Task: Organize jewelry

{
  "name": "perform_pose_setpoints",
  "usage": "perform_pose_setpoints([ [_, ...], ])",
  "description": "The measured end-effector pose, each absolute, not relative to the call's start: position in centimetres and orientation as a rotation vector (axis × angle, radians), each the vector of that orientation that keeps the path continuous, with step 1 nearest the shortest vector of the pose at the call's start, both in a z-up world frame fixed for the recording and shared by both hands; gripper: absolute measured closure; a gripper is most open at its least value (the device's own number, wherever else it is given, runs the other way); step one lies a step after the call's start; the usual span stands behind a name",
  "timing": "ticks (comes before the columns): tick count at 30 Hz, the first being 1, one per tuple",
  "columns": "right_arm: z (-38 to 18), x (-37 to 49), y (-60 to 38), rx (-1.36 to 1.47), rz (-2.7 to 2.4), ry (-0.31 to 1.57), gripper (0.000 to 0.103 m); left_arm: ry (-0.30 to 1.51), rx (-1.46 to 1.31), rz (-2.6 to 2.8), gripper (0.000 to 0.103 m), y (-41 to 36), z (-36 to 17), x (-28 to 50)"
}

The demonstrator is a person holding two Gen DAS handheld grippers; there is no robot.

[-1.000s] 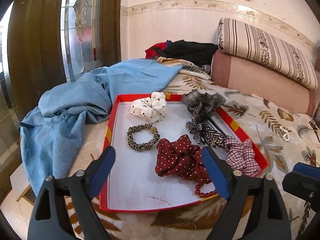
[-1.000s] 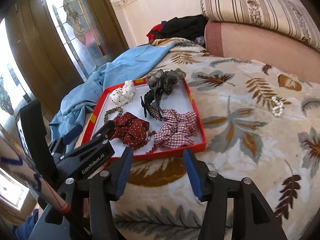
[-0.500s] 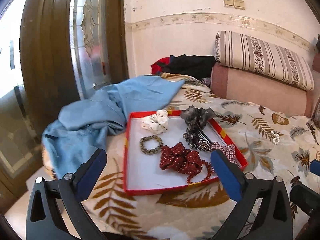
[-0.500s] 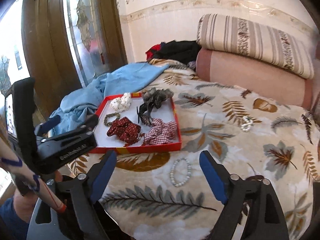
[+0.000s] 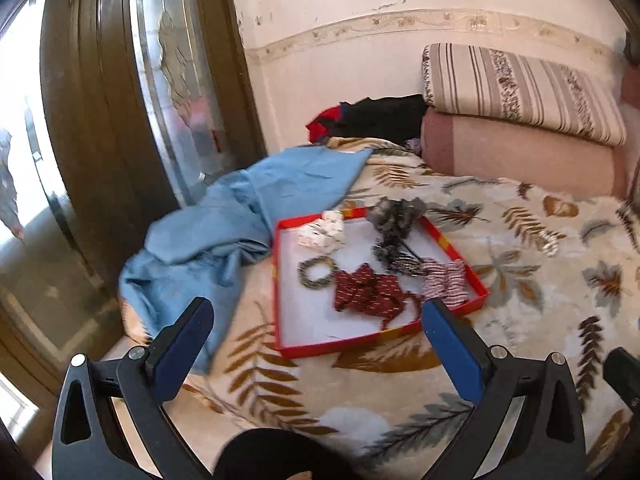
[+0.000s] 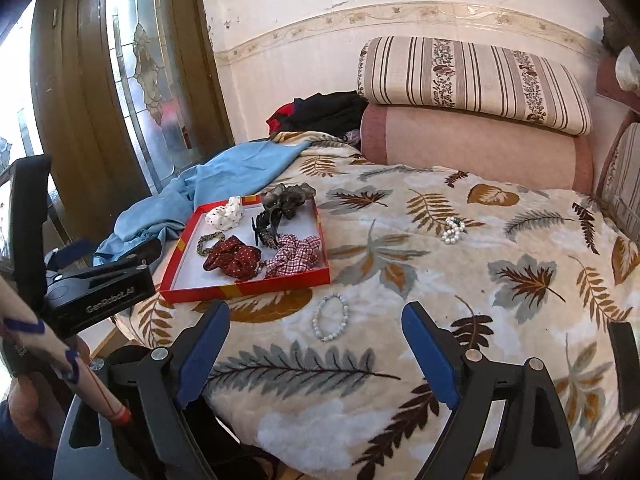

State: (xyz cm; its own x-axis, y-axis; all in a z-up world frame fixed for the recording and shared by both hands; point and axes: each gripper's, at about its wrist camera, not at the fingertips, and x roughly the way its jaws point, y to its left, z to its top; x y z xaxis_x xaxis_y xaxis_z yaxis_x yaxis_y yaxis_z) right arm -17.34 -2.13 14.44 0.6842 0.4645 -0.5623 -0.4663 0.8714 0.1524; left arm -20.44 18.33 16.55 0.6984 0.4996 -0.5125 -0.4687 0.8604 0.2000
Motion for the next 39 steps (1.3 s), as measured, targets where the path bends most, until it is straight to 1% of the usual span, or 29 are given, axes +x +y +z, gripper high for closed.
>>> perform_pose_setpoints([
  [9, 14.8, -18.7, -1.1, -0.053, 0.531, 0.597, 0.012, 0.618, 0.034, 0.489, 0.0, 18.4, 16.2, -20.2],
  [39, 13.3, -18.4, 1.6, -0.129, 0.564, 0.644, 0.012, 0.666, -0.092, 0.542, 0.0, 22.8, 13.8, -19.7],
])
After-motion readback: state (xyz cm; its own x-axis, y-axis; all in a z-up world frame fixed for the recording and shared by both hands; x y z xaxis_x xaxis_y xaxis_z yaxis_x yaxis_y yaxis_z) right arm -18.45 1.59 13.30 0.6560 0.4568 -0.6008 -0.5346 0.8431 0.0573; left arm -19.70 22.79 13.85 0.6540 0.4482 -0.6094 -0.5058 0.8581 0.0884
